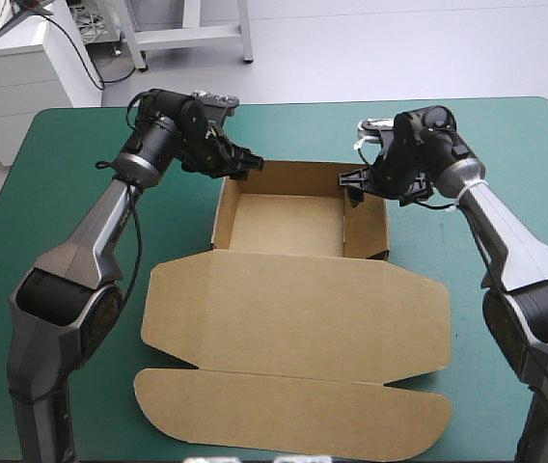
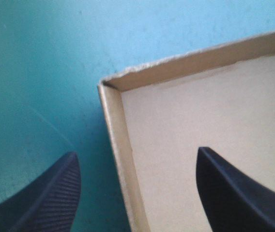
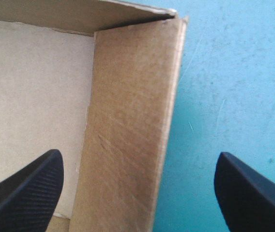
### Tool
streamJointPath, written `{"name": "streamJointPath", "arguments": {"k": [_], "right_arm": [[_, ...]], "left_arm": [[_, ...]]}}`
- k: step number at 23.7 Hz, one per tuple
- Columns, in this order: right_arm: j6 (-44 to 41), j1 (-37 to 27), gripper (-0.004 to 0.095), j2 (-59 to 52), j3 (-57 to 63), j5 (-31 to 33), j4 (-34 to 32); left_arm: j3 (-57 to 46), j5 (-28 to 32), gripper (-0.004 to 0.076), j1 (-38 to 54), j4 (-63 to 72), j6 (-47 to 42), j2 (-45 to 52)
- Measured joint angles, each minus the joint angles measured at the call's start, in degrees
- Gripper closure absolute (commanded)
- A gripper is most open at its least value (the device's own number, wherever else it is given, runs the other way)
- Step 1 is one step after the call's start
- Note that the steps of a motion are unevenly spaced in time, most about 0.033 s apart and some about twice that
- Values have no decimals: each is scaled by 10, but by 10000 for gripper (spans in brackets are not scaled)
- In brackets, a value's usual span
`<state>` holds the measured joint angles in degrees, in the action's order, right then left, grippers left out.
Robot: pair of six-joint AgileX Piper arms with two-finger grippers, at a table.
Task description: Fold the box
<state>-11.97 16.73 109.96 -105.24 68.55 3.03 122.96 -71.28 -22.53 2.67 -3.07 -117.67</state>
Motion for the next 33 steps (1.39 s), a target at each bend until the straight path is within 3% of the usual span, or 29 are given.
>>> {"name": "streamJointPath", "arguments": {"k": [2,6,9,10,14,19,25,33], "right_arm": [[8,-8,124,-7,-15,13,7],[27,-11,124,-59,-23,24,20],[31,-9,125,-95,-25,26,25],[29,-8,125,-107,-25,28,25],[22,-4,125,-162,-22,29,27],[11,-4,125,-235,89,26,19],[-15,-4,125,-203,154,-50,17],[-32,-4,125,-120,157,-94,15]], "left_arm": [[21,-1,293,0,-4,10,9],[31,-1,452,0,-32,31,54],[21,-1,599,0,-34,31,94],[15,-1,720,0,-33,34,105],[-73,-1,732,0,-22,34,224],[-291,-1,732,0,-27,34,469],[-505,-2,732,0,-27,34,707],[-670,-2,732,0,-31,34,910]]}}
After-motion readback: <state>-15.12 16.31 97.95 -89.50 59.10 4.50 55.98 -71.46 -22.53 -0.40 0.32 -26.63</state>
